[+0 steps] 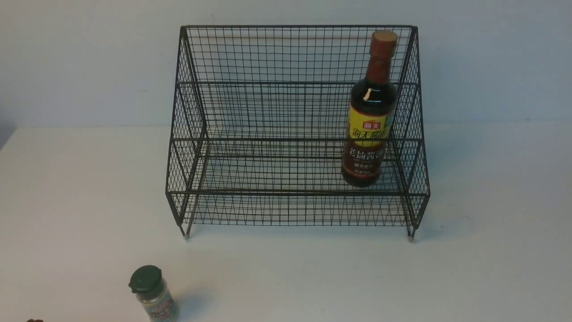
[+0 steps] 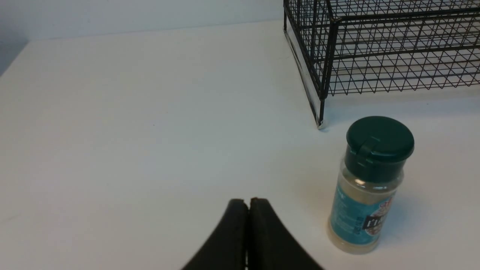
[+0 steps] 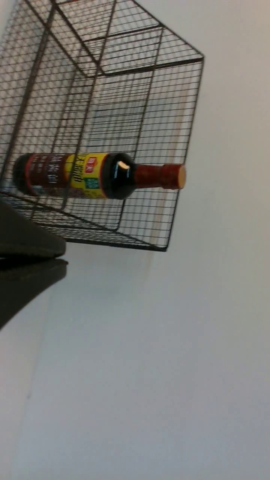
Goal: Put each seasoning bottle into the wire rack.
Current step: Use the left arm to grab the condiment bottle closest to it
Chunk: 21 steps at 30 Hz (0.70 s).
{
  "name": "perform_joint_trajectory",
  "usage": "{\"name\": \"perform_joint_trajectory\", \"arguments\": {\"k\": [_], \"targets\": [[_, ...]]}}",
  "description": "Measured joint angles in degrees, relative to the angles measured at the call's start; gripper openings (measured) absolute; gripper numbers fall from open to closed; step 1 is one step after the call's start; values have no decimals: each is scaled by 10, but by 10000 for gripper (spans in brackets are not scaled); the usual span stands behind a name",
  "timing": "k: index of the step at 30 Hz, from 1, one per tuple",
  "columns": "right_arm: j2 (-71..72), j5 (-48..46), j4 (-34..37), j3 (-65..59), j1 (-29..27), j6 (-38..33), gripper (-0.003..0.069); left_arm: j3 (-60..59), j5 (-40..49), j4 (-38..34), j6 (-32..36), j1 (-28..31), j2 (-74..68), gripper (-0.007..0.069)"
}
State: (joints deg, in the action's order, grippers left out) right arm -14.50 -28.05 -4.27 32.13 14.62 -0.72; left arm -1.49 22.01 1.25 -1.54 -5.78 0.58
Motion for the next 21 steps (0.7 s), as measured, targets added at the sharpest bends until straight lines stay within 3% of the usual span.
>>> {"name": "perform_joint_trajectory", "arguments": {"k": [4, 7, 21], "targets": [[29, 199, 0, -128, 0, -3, -15, 0, 0, 0, 0, 0, 0, -13], [33, 253, 2, -157, 0, 0, -15, 0, 0, 0, 0, 0, 0, -13], [33, 156, 9, -177, 0, -1, -15, 0, 0, 0, 0, 0, 0, -13]]}}
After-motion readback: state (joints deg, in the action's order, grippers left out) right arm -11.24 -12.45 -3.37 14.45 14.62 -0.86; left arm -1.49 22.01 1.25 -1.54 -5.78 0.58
